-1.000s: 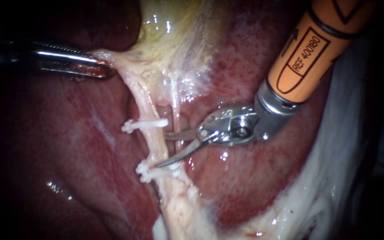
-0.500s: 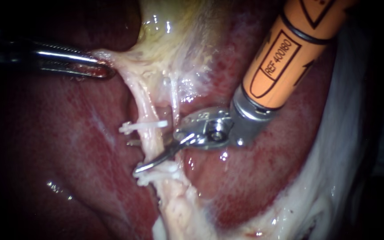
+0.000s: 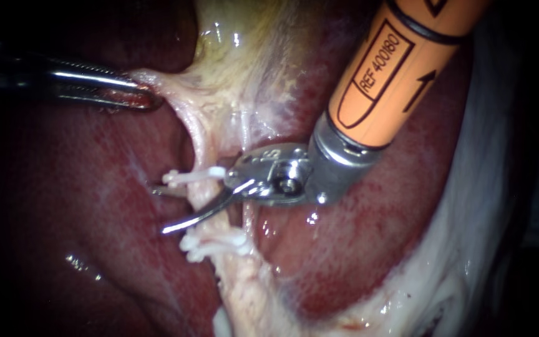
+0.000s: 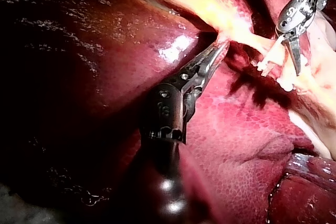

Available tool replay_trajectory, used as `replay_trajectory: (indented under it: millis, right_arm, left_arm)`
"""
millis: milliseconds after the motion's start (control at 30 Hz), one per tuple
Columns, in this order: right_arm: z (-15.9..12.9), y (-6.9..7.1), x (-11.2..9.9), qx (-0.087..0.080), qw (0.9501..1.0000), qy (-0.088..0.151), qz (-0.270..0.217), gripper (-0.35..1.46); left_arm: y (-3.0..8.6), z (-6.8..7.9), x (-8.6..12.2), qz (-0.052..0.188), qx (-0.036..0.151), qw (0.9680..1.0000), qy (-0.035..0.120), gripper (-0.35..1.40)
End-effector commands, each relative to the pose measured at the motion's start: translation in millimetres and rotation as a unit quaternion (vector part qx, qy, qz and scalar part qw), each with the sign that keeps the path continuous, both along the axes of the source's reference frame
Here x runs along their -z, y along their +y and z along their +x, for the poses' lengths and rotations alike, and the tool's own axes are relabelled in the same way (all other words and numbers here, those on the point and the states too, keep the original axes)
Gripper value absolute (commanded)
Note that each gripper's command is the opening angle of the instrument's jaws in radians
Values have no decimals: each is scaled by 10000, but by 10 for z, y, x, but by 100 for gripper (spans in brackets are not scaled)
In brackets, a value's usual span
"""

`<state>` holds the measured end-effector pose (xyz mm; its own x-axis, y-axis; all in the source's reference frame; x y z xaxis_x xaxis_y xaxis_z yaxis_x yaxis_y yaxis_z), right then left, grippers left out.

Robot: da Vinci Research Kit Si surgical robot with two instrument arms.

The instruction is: Go to the cutting position left tube

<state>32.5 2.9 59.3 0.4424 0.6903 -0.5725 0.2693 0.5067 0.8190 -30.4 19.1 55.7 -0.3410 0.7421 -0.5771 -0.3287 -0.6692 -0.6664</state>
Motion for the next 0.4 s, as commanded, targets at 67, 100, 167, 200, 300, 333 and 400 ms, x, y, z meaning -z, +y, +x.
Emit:
replay_trajectory:
  millis: [67,100,167,200,300,333,400]
  right_arm:
    - [0,0,1,4,10000,12,5,137]
    - [0,0,0,4,10000,11,4,137]
    - [-1,0,-1,3,10000,10,3,137]
    - [-1,0,-1,1,10000,9,3,137]
    - [-1,0,-1,2,10000,-7,27,137]
    - [-1,0,-2,4,10000,-23,51,137]
    - [-1,-1,-4,8,9999,-56,94,137]
  left_arm:
    - [0,0,0,1,-2,10000,-1,-35]
    - [0,0,0,0,-2,10000,-1,-35]
    - [0,0,0,0,-2,10000,0,-35]
    - [0,0,0,0,-2,10000,0,-35]
    - [0,0,-1,-1,-1,10000,1,-35]
    - [0,-1,-1,-1,-1,10000,1,-35]
    - [0,-1,-1,-2,0,10000,2,-35]
